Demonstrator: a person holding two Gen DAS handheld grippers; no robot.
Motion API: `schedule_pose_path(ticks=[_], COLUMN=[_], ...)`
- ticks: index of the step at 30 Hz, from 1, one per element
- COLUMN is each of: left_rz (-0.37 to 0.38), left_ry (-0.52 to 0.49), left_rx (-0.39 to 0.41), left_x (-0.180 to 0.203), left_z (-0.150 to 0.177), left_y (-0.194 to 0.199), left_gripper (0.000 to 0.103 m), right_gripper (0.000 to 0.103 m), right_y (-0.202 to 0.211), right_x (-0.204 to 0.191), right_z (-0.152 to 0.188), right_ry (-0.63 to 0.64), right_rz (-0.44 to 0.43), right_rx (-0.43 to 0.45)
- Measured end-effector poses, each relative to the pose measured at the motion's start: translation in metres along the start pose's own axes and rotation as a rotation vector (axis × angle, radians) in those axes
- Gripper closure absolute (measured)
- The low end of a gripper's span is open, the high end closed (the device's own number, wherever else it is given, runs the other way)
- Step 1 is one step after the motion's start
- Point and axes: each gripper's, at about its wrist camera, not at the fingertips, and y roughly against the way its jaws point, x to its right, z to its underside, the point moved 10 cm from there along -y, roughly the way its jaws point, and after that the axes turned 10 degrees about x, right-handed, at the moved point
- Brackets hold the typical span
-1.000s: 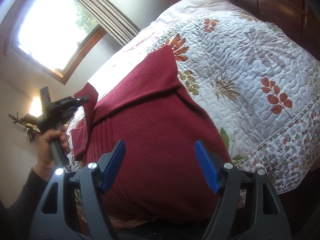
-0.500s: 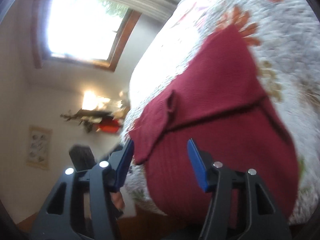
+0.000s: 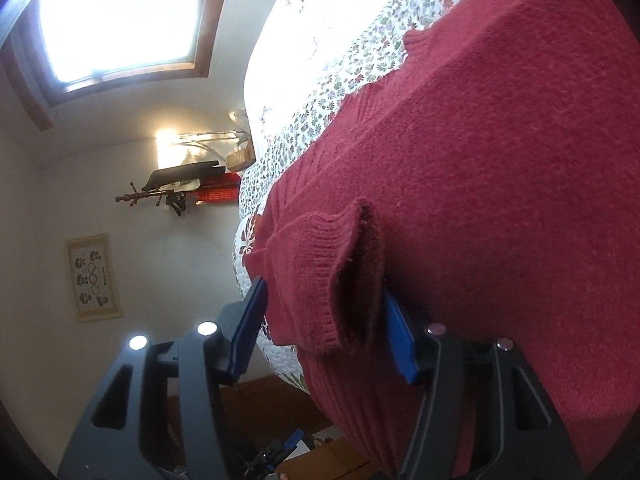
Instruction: Fold small clothes
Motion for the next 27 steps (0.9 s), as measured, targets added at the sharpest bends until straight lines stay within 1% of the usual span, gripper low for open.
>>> schedule_pose_path(ticks=[1,3,5,8,11,13,15,18,20,22,24,27], left_rz=[-0.003,-0.003,0.004,0.029,0.041,0.051,0.062,0.076,0.082,0.089,0.098,0.105], left_ry=[0.0,-0.017,-0.043,-0.076,-0.112,-0.126,-0.135,-0.166,-0.182,-0.192,-0.201,-0.199], left_rx=[-0.003,-0.006,-0.01,-0.018,-0.038,-0.057,-0.074,-0.1,-0.12,-0.132,-0.132,-0.127], left_x=[-0.001,0.004,0.014,0.028,0.044,0.053,0.062,0.073,0.08,0.085,0.089,0.093], left_z=[0.002,0.001,-0.001,-0.004,-0.006,-0.005,-0.005,-0.002,0.001,0.002,0.001,0.0], left_y=[0.0,-0.002,-0.008,-0.015,-0.026,-0.034,-0.043,-0.052,-0.058,-0.062,-0.063,-0.063], left_gripper=[0.018,0.018,0.018,0.018,0.018,0.018,0.018,0.018,0.018,0.018,0.018,0.018], right_gripper=[0.071,0.097,0.097,0.098,0.098,0.098,0.098,0.098,0.098,0.098,0.098,0.098], right_y=[-0.004,-0.006,0.001,0.034,0.084,0.12,0.147,0.165,0.163,0.152,0.146,0.142], right_x=[-0.002,-0.007,-0.022,-0.058,-0.082,-0.08,-0.059,-0.003,0.028,0.052,0.068,0.088], right_z=[-0.001,-0.005,-0.006,-0.013,-0.024,-0.03,-0.036,-0.045,-0.044,-0.039,-0.038,-0.038], right_ry=[0.008,0.052,0.117,0.242,0.369,0.41,0.39,0.245,0.179,0.148,0.123,0.085], right_rz=[0.009,0.045,0.06,0.049,0.074,0.106,0.146,0.167,0.174,0.185,0.205,0.202], right_rx=[-0.002,0.003,0.03,0.105,0.227,0.316,0.381,0.399,0.393,0.379,0.375,0.374])
